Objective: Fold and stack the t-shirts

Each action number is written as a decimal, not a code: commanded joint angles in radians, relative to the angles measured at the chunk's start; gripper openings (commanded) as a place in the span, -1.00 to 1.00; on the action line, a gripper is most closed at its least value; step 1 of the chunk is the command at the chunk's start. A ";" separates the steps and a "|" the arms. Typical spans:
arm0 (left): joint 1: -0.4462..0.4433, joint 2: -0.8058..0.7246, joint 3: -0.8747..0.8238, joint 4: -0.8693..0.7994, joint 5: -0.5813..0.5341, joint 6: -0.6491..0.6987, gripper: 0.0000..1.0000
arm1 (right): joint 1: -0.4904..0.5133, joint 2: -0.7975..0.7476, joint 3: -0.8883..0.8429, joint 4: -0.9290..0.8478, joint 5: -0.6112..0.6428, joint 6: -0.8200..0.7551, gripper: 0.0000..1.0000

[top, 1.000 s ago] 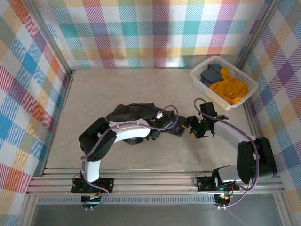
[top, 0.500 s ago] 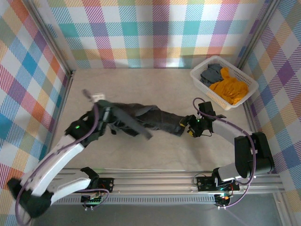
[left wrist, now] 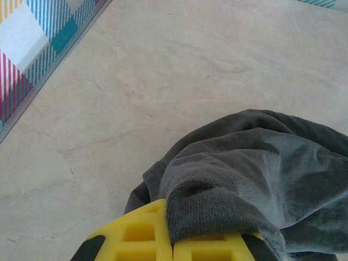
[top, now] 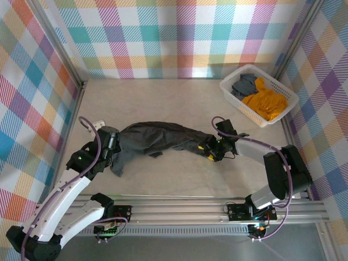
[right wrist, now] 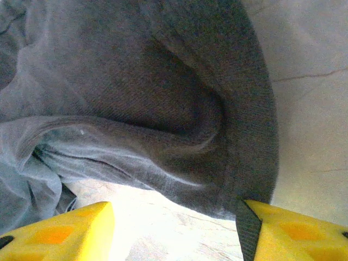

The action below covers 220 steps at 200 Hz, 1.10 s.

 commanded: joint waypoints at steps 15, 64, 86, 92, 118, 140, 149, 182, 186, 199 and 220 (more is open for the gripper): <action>0.026 -0.032 0.097 -0.083 -0.111 -0.060 -1.00 | 0.000 -0.030 -0.017 0.070 0.063 0.147 0.28; 0.072 -0.094 0.132 -0.215 -0.238 -0.214 -1.00 | 0.028 -0.194 -0.040 -0.013 0.111 0.358 0.43; 0.076 -0.140 0.099 -0.183 -0.202 -0.229 -1.00 | 0.072 -0.205 -0.053 -0.004 0.133 0.468 0.44; 0.076 -0.145 0.096 -0.184 -0.204 -0.236 -1.00 | 0.083 -0.196 -0.056 0.006 0.136 0.493 0.44; 0.079 -0.139 0.106 -0.190 -0.198 -0.234 -1.00 | 0.121 -0.134 -0.084 0.075 0.119 0.600 0.44; 0.079 -0.140 0.114 -0.184 -0.182 -0.216 -1.00 | 0.137 -0.065 -0.106 0.218 0.114 0.640 0.35; 0.079 -0.142 0.111 -0.178 -0.174 -0.208 -1.00 | 0.136 -0.024 -0.080 0.257 0.098 0.622 0.30; 0.079 -0.145 0.115 -0.181 -0.161 -0.199 -1.00 | 0.174 0.074 0.025 0.239 0.087 0.602 0.28; 0.079 -0.145 0.114 -0.180 -0.158 -0.198 -1.00 | 0.180 0.080 0.023 0.247 0.091 0.612 0.28; 0.079 -0.148 0.114 -0.178 -0.152 -0.197 -1.00 | 0.198 0.101 0.023 0.264 0.097 0.631 0.28; 0.079 -0.149 0.112 -0.172 -0.145 -0.193 -1.00 | 0.211 0.151 0.022 0.330 0.092 0.665 0.24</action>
